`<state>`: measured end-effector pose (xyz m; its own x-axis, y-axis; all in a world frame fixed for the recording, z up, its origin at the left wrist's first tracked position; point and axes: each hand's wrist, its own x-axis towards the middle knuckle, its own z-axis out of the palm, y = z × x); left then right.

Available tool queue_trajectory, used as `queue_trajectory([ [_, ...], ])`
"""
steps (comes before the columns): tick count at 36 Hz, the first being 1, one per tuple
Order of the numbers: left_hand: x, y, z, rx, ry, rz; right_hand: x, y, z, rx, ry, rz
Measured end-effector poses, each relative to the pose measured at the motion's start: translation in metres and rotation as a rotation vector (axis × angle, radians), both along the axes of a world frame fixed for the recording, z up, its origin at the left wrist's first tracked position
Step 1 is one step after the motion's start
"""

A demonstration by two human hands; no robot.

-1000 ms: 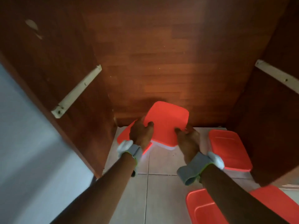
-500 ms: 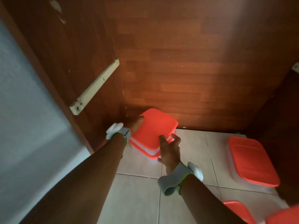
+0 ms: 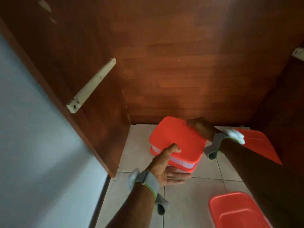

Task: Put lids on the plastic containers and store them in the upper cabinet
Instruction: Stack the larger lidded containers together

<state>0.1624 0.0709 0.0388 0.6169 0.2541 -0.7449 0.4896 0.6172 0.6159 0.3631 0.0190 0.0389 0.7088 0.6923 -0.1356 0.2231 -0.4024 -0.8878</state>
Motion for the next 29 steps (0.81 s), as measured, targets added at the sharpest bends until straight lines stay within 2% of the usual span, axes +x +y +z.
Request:
queue_trajectory([
  [4,-0.01,-0.011,0.006,0.026,0.032,-0.07,0.013,-0.005,0.009,-0.155,-0.216,0.113],
  [6,-0.021,-0.006,0.005,0.048,0.052,-0.088,0.016,-0.003,0.013,-0.178,-0.24,0.133],
  [9,-0.038,0.008,0.01,0.172,0.147,0.031,0.011,-0.011,0.013,-0.091,-0.072,-0.001],
  [12,-0.044,0.026,0.014,0.494,0.24,0.277,-0.011,-0.036,0.005,0.116,0.131,-0.3],
  [14,-0.036,0.037,0.013,0.675,0.181,0.325,-0.026,-0.052,-0.009,0.209,0.267,-0.486],
  [15,-0.03,0.043,0.012,0.719,0.141,0.299,-0.036,-0.053,-0.016,0.199,0.342,-0.504],
  [17,-0.013,0.043,0.017,0.676,0.057,0.194,-0.059,-0.056,-0.029,0.152,0.519,-0.467],
  [19,0.002,0.039,0.026,0.561,-0.004,0.095,-0.074,-0.049,-0.036,0.15,0.619,-0.429],
  [24,0.016,0.028,0.036,0.483,0.074,0.001,-0.073,-0.051,-0.039,0.139,0.46,-0.457],
  [29,0.017,0.017,0.035,0.419,0.14,0.021,-0.066,-0.065,-0.008,0.12,0.527,-0.384],
])
